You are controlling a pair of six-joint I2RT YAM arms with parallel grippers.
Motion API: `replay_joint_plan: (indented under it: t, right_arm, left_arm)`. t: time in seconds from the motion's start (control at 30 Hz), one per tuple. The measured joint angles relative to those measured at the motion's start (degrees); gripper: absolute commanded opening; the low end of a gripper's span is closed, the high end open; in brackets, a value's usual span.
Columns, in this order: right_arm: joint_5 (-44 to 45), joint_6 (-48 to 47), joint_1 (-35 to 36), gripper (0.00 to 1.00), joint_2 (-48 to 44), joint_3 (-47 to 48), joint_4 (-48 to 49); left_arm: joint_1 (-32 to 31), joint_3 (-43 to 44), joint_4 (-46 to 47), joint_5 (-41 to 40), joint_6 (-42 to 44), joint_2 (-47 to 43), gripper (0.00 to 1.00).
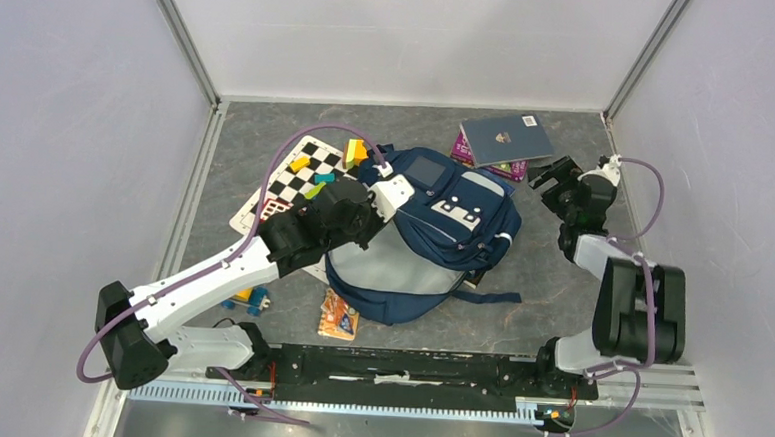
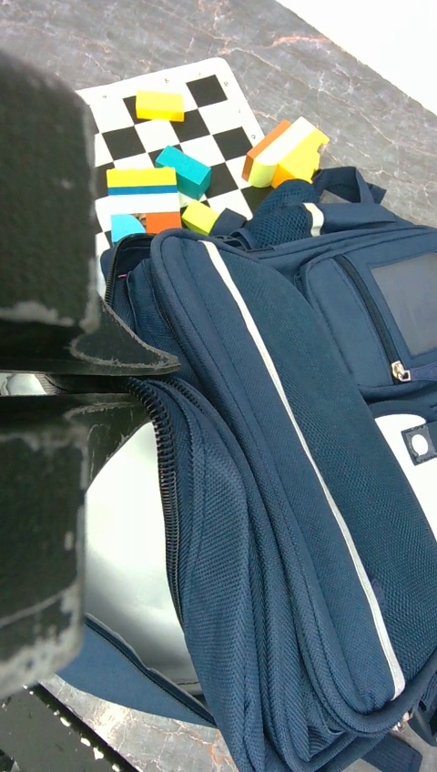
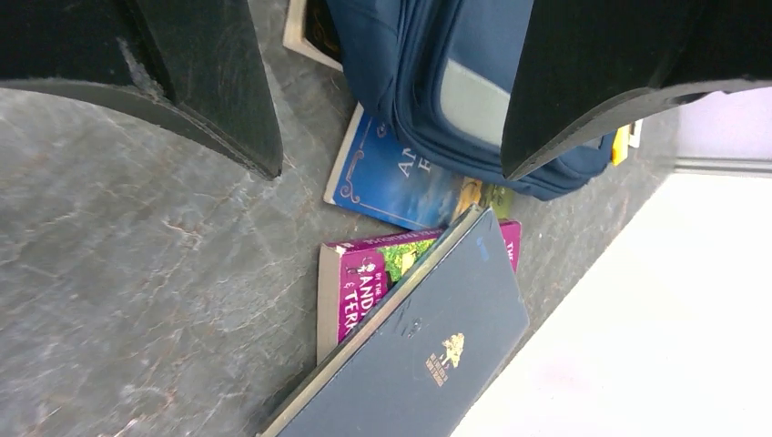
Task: Pack the student bag
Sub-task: Pick up the book from the center of the board.
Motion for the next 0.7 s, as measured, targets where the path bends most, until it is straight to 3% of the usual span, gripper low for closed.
replay_joint_plan:
  t: [0.33, 0.7]
  right_arm:
    - [0.72, 14.67, -0.09, 0.85, 19.63, 5.16, 17.68]
    - [2.40, 18.03, -0.96, 0.78, 36.00, 24.02, 17.44]
  left_arm:
    - [0.00, 0.61, -1.55, -0.09, -2.47, -0.13, 0.02]
    - [0.00, 0.63, -2.56, 0.11, -3.04, -1.66, 0.02]
